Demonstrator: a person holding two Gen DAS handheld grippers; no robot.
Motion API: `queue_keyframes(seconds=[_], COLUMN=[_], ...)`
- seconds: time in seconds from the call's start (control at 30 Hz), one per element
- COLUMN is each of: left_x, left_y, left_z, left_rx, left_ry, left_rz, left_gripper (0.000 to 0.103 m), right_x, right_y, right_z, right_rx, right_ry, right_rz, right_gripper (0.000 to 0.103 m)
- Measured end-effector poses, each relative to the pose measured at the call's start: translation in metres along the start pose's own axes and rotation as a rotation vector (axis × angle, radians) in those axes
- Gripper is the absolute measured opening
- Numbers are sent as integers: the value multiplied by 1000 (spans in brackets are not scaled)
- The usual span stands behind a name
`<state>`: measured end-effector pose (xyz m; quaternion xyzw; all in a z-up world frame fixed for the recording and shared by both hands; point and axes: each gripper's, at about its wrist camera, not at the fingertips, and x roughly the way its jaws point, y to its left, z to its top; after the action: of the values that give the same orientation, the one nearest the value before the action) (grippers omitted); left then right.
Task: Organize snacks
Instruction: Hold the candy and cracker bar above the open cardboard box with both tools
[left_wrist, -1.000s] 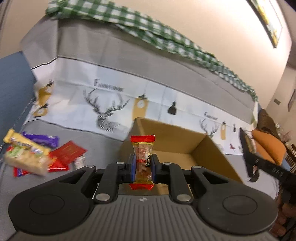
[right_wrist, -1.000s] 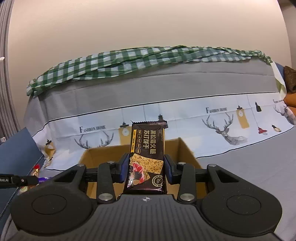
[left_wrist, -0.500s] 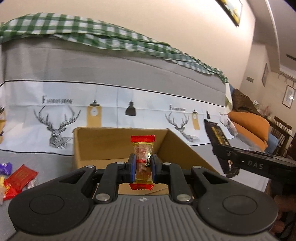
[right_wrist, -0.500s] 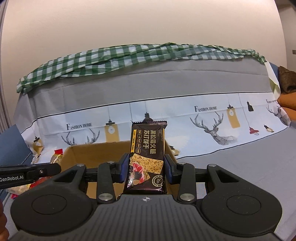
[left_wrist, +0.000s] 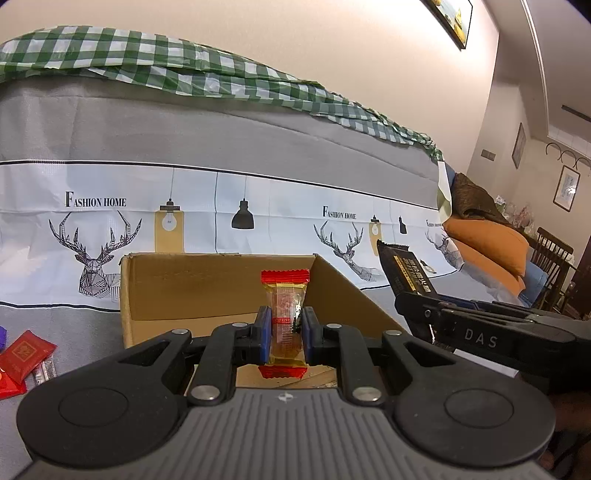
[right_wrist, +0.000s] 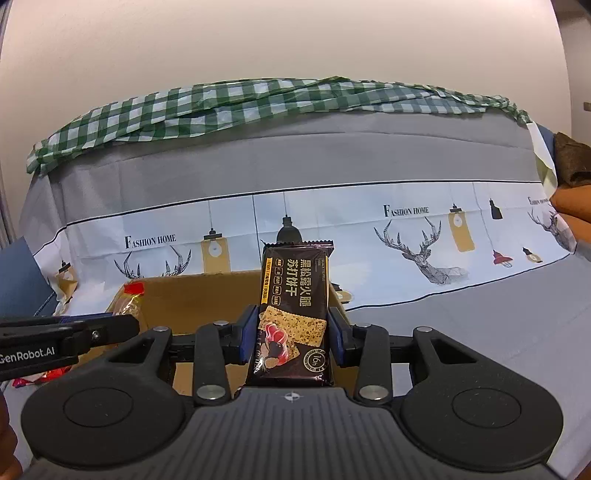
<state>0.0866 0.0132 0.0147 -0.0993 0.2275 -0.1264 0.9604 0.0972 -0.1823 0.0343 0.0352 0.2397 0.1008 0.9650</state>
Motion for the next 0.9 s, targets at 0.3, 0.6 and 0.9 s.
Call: queue_keyframes(seconds=[0.3,0.6,0.9], left_x=[-1,-2,-3], left_y=[2,2,2], left_z=[0,0,1], left_rx=[-2,-5,-5], left_ry=[0,0,-2], left_rz=[1,1,2], left_gripper=[18,19,19], right_x=[1,2,1], right_y=[1,0,1], right_z=[0,0,1], right_rx=[-7,-12,-15], right_ry=[3,7,6], right_rz=[2,5,6], right_gripper=[41,41,41])
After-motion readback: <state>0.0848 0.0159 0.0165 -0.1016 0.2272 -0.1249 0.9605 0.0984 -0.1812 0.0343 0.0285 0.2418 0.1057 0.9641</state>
